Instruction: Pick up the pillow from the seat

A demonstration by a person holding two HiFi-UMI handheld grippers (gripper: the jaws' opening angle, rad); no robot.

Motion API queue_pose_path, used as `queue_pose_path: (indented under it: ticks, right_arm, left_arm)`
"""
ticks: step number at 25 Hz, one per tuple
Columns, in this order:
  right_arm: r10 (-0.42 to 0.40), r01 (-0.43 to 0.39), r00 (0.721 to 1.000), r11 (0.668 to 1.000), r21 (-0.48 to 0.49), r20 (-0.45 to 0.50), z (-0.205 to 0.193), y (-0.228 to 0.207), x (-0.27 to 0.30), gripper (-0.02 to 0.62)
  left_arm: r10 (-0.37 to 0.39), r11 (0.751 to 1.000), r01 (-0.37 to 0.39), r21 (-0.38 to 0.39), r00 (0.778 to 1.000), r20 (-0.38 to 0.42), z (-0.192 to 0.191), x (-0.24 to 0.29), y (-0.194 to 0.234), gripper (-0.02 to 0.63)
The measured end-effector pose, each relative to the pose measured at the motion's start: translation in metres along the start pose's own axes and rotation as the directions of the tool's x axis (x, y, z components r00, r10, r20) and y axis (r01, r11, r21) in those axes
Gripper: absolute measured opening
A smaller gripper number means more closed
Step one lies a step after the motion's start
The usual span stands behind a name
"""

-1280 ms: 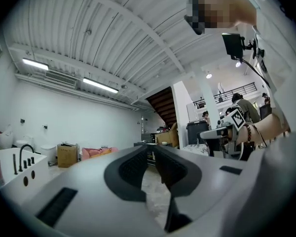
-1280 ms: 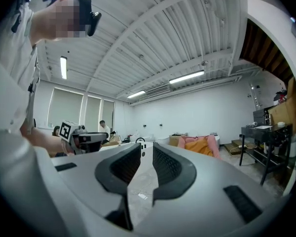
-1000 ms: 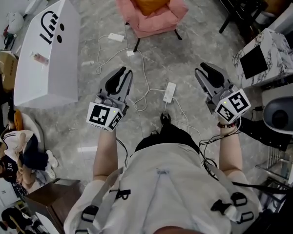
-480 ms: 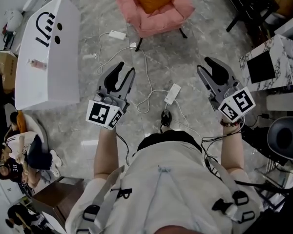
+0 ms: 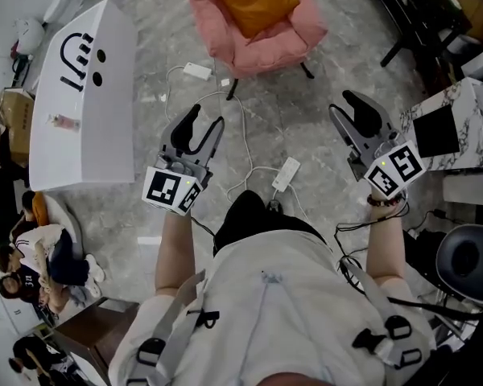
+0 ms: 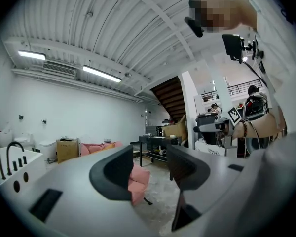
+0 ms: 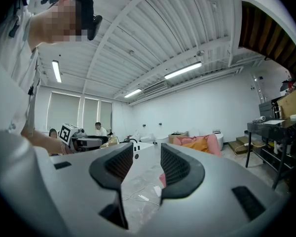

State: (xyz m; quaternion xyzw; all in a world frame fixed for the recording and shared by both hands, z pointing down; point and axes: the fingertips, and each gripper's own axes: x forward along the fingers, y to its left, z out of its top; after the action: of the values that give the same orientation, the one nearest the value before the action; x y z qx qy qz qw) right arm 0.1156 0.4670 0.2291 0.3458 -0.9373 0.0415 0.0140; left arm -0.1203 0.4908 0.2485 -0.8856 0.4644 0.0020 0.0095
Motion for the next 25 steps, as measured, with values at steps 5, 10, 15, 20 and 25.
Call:
queue_pose_path:
  ticks: [5,10,15,20,25]
  right_arm:
    - [-0.017,0.017,1.0,1.0,-0.002,0.001,0.006,-0.023,0.015,0.183]
    - [-0.058,0.058,0.998,0.998,-0.001,-0.005,0.009,-0.06,0.041,0.183]
    - [-0.078,0.078,0.997,0.997,-0.004,-0.017,0.004,-0.096,0.083,0.183]
    - [-0.088,0.089,0.996,0.996,0.025,-0.019,0.003,-0.133,0.131,0.183]
    - [-0.12,0.12,0.993,0.992,0.031,-0.004,0.016,-0.168,0.169,0.183]
  left_arm:
    - [0.03,0.999,-0.029,-0.021,0.998,0.047,0.005,0.028,0.03,0.202]
    - [-0.004,1.0,0.005,-0.028,0.999,0.034,-0.006,0.076,0.061,0.202]
    - [-0.044,0.999,0.045,-0.018,0.999,0.031,-0.013,0.124,0.096,0.202]
    - [-0.041,0.999,0.041,-0.026,0.999,0.023,-0.019,0.164,0.143,0.202]
    - [-0.015,0.998,0.015,-0.06,1.0,-0.002,-0.024,0.192,0.187,0.202]
